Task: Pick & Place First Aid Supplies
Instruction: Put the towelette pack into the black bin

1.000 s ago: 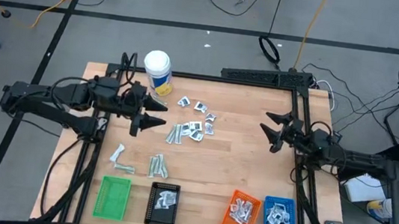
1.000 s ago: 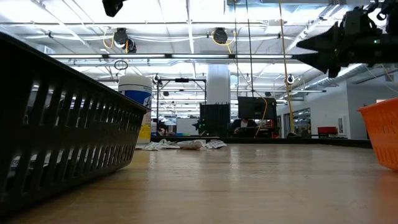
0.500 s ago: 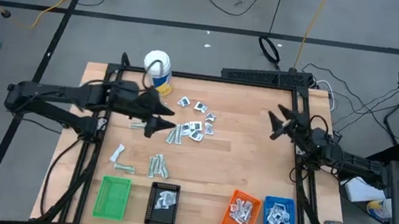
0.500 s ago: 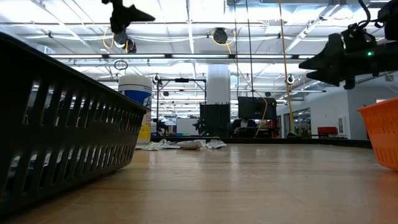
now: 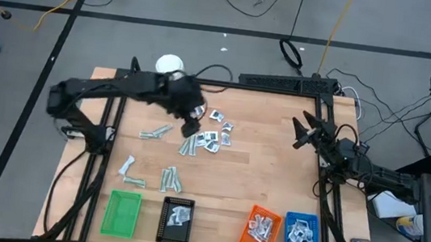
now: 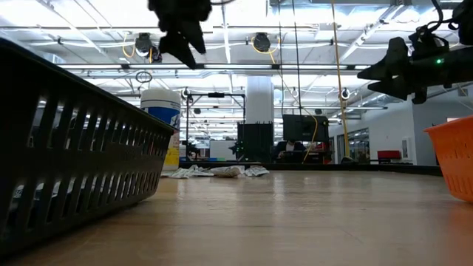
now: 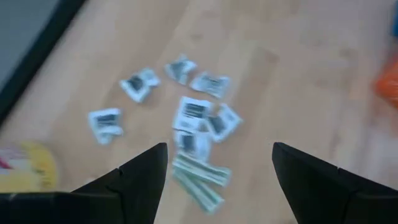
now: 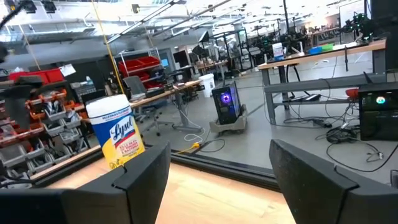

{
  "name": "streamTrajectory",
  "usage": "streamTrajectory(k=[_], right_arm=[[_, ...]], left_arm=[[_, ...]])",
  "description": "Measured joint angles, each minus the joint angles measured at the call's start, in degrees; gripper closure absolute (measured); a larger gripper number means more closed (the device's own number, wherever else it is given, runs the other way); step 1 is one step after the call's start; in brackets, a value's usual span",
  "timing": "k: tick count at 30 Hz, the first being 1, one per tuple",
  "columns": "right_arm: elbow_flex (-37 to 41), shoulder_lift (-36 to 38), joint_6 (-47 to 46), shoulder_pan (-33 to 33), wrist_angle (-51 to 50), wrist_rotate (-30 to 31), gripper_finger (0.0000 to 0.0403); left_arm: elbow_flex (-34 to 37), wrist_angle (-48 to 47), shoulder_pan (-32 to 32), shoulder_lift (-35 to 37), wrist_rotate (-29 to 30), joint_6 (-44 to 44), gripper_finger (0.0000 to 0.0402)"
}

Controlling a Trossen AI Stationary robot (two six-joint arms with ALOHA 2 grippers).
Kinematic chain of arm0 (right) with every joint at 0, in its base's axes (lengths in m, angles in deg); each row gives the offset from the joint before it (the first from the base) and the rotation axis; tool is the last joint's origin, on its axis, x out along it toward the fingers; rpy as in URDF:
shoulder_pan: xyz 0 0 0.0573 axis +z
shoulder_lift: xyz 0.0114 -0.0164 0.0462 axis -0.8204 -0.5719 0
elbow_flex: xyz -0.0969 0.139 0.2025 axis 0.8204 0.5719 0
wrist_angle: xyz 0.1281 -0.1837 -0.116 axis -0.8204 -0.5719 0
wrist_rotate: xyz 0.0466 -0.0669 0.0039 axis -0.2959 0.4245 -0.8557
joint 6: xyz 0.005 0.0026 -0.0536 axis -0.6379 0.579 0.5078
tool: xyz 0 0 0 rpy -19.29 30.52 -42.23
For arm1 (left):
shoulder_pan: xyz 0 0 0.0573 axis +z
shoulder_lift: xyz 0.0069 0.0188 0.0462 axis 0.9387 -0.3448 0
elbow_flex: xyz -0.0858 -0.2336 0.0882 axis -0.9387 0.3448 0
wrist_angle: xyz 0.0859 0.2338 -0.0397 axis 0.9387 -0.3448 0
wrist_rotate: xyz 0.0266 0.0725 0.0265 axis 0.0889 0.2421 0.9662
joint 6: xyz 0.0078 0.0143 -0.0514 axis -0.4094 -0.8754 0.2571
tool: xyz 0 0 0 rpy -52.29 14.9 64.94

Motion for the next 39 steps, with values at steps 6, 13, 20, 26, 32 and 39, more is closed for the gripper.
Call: streamTrajectory(k=[6,13,20,26,32,39], right_arm=[[0.00,-0.01,-0.01,0.00,0.10,0.00,0.0131],[0.00,-0.02,0.00,0.00,0.07,-0.02,0.0135],[0.00,-0.01,0.00,0.00,0.07,-0.02,0.0131],[0.00,0.00,0.00,0.00,0.07,-0.04,0.0135],[0.00,0.00,0.00,0.00,0.09,-0.04,0.0131],[0.00,-0.01,0.00,0.02,-0.01,-0.07,0.0135]], left_arm=[[-14.52,-8.32,3.52,-12.13,4.85,-1.85,0.0105],[-29.44,-11.94,7.70,-24.43,6.48,-4.00,0.0105],[-36.70,-11.69,10.23,-33.68,6.58,-4.45,0.0105],[-36.70,-11.84,9.73,-39.63,6.32,-2.44,0.0105],[-36.69,-9.80,8.66,-43.24,5.51,-0.44,0.0105],[-36.68,-7.42,6.35,-46.59,4.90,0.01,0.0105]])
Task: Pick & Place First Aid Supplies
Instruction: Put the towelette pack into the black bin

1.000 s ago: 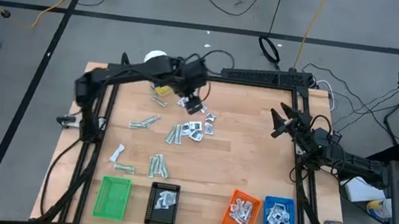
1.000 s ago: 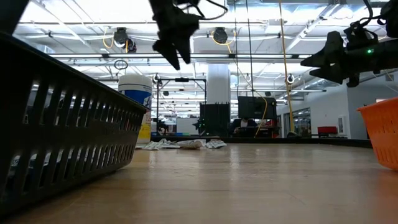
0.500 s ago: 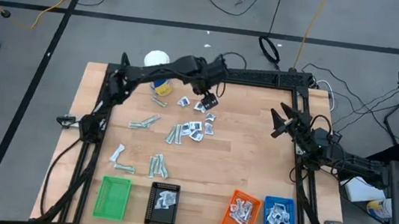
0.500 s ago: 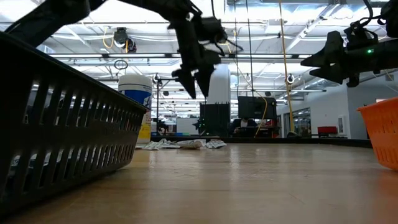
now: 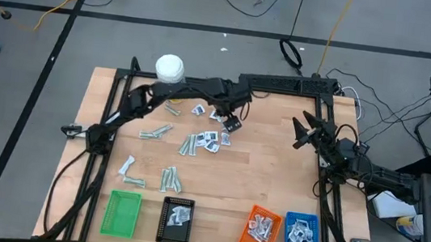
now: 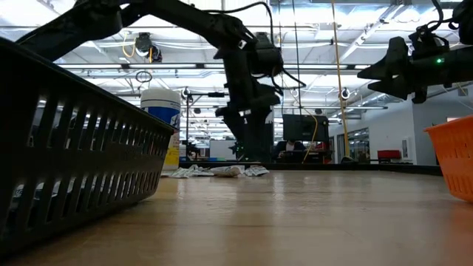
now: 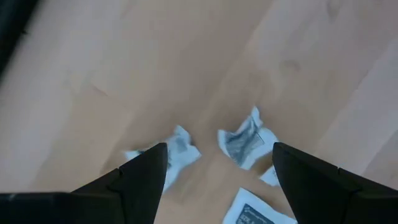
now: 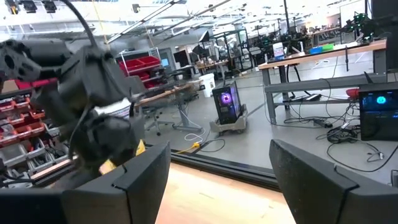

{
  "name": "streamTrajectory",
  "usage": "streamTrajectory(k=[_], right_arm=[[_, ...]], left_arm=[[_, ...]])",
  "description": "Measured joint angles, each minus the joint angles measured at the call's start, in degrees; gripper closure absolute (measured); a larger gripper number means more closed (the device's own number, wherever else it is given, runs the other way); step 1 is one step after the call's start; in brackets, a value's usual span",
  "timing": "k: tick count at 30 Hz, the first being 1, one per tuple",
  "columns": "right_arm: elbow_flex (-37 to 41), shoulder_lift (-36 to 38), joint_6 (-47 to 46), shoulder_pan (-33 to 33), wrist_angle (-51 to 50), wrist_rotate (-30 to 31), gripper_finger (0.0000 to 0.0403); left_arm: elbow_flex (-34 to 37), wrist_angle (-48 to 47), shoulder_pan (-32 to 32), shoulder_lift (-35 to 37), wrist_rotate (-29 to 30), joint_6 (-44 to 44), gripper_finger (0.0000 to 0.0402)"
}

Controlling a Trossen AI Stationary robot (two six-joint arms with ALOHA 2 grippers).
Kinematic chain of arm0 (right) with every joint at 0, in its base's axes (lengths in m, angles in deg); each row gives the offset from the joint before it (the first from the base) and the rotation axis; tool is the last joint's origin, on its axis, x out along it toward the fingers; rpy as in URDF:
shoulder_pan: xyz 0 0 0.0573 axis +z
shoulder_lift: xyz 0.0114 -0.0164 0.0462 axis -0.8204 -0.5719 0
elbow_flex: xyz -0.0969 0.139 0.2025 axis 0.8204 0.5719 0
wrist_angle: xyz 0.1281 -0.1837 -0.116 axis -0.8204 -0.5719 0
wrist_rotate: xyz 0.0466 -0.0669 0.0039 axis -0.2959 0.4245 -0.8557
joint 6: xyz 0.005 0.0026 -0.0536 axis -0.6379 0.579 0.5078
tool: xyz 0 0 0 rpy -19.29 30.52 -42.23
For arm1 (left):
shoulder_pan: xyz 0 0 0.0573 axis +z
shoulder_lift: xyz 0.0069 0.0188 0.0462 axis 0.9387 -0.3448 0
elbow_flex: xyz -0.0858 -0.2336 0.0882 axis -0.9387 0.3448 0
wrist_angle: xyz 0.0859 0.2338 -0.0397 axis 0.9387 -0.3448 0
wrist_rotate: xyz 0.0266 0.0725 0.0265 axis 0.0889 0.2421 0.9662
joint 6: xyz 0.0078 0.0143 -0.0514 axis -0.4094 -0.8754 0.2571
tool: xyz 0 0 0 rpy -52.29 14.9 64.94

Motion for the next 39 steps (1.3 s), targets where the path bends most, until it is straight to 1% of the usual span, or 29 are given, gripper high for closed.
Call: streamTrajectory(k=[4,14,17,19,21,29,33,35,39], right_arm=[[0.02,-0.01,0.00,0.02,-0.06,0.02,0.0133],[0.00,0.01,0.00,0.02,0.00,0.01,0.0135],[0.00,-0.01,0.00,0.02,0.01,0.00,0.0134],[0.00,0.01,0.00,0.01,0.01,0.02,0.0133],[0.00,0.01,0.00,0.00,-0.03,0.00,0.0131],[0.00,0.01,0.00,0.02,-0.06,0.02,0.0135],[0.00,0.00,0.00,0.02,-0.06,0.01,0.0133],[0.00,0.01,0.00,0.02,-0.06,0.00,0.0131],[0.00,-0.01,0.00,0.02,-0.06,0.02,0.0132]], left_arm=[[0.04,0.26,-1.21,-2.35,-0.11,0.41,0.0105],[0.04,1.90,-2.48,-5.05,0.35,-0.40,0.0106],[0.06,1.81,-2.44,-5.83,-0.05,-0.68,0.0117],[0.09,1.75,-2.44,-5.93,-0.21,-1.43,0.0134],[0.09,1.80,-2.44,-5.80,-0.42,-1.51,0.0161],[0.09,1.78,-2.46,-5.78,-1.49,-1.73,0.0313],[0.09,1.78,-2.50,-5.78,-1.59,-1.95,0.0379],[0.09,1.78,-2.50,-5.78,-1.60,-1.95,0.0391],[0.09,0.97,-2.54,-5.58,-1.60,-1.95,0.0391]])
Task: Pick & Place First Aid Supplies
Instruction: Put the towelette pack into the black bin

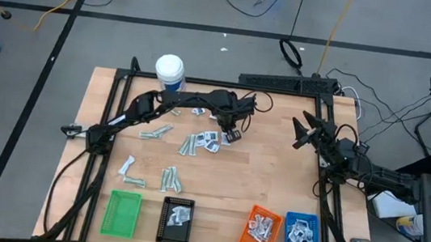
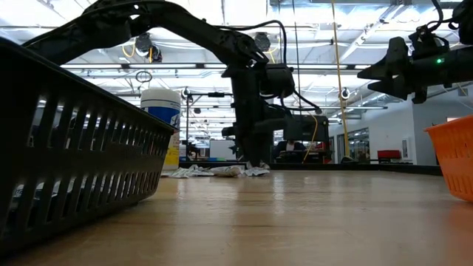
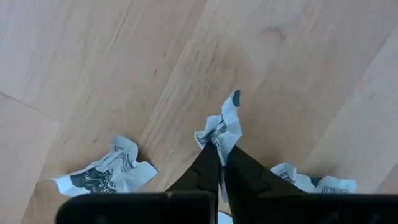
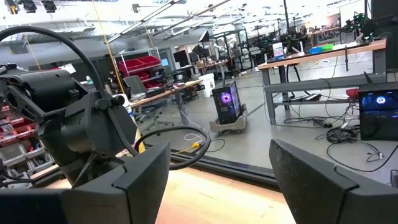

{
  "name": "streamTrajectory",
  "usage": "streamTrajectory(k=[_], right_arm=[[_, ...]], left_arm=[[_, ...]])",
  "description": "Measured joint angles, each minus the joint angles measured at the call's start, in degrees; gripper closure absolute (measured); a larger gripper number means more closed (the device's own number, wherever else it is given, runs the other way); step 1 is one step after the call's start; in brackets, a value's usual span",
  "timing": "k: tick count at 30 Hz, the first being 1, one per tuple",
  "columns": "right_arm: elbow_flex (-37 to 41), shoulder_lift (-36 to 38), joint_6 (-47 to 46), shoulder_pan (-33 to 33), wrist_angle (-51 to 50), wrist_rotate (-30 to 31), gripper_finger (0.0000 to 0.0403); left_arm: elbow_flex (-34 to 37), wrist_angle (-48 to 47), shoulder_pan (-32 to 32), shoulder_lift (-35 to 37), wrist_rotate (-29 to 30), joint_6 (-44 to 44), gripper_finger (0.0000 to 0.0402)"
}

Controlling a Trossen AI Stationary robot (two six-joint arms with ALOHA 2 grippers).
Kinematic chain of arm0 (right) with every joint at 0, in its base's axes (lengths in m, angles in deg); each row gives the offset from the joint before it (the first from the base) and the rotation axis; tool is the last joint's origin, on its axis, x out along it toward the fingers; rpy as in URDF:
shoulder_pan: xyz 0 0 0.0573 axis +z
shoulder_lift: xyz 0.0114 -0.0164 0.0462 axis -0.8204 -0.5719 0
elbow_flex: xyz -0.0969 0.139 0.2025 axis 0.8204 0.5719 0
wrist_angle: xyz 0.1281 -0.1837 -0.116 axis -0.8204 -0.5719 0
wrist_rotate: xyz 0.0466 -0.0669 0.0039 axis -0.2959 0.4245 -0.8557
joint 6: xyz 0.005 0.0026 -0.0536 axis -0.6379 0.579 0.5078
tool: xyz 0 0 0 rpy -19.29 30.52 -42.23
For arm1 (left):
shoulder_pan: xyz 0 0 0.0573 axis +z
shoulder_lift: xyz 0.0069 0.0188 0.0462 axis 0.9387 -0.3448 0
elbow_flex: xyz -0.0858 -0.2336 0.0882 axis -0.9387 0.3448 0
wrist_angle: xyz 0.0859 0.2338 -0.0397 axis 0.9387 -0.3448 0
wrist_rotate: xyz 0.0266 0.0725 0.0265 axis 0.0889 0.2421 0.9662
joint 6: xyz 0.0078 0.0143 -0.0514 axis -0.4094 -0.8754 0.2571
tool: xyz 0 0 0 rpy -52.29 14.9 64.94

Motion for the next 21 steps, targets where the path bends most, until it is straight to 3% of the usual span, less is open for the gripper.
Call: streamTrajectory(k=[10,21], right_arm=[[0.00,0.02,0.00,0.00,-0.02,-0.02,0.0131],[0.00,0.01,0.00,-0.01,-0.03,-0.02,0.0134]], left_arm=[[-0.02,-6.27,-1.92,5.93,1.66,-1.50,0.0398],[-0.01,-14.04,-8.23,13.36,2.62,-4.38,0.0398]])
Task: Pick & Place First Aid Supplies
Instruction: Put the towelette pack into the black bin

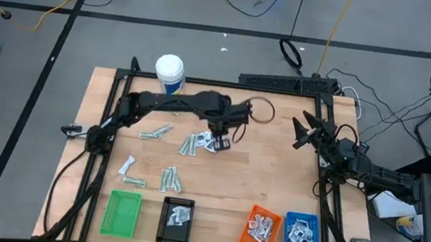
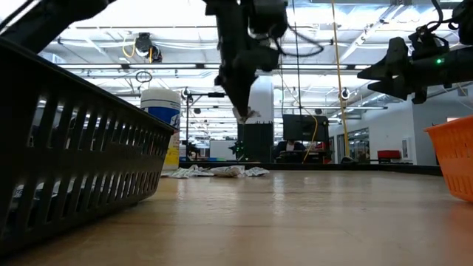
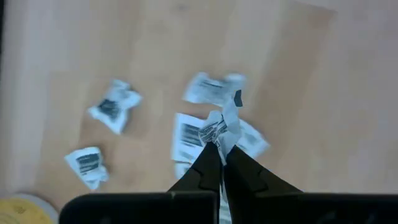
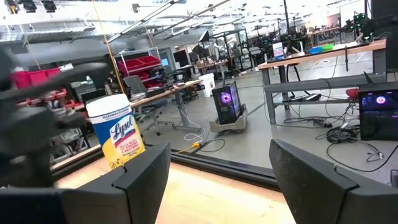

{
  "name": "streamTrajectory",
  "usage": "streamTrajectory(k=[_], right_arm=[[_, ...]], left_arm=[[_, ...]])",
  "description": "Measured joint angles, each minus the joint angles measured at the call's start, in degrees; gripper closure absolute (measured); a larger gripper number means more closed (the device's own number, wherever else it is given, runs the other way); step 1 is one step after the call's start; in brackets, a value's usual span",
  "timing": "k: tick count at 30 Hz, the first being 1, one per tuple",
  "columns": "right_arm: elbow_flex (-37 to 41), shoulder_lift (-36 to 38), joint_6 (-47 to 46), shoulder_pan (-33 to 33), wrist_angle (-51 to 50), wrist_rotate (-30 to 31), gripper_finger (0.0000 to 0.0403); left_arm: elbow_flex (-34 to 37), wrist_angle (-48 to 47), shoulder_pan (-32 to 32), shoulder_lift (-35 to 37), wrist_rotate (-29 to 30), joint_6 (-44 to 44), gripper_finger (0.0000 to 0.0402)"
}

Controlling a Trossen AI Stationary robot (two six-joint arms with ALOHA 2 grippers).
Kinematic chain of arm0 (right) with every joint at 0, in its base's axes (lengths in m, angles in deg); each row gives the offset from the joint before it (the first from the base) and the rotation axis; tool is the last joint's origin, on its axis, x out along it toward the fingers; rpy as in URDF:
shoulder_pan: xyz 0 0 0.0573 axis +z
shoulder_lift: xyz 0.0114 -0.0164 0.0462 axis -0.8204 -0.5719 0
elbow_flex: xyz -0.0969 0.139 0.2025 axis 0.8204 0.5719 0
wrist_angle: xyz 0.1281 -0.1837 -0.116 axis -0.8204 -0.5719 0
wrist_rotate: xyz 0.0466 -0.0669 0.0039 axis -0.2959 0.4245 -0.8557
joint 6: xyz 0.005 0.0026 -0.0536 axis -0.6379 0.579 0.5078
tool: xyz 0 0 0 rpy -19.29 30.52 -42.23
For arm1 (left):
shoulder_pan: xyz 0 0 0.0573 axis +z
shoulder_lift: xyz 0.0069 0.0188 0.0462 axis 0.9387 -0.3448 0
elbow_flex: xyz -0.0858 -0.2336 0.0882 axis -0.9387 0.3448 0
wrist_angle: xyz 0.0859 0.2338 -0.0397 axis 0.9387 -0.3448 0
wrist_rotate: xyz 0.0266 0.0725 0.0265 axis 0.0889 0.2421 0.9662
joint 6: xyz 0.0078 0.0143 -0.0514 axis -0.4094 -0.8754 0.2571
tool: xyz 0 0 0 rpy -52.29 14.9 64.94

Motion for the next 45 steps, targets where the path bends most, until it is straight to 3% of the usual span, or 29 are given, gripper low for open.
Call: streamTrajectory(k=[21,26,40,45], right_arm=[[0.00,0.00,0.01,0.00,0.01,0.02,0.0131],[0.00,-0.01,0.00,0.01,0.01,0.02,0.0132],[0.00,0.01,0.00,0.00,0.00,0.01,0.0133],[0.02,0.01,0.00,0.00,0.01,0.00,0.0132]], left_arm=[[0.03,-11.74,-33.82,3.16,-3.51,-5.64,0.0398],[1.39,-10.74,-36.56,3.27,-3.47,-2.98,0.0398],[19.26,3.84,-40.09,3.13,-6.60,3.82,0.0398],[20.60,5.03,-40.78,3.10,-7.19,5.81,0.0390]])
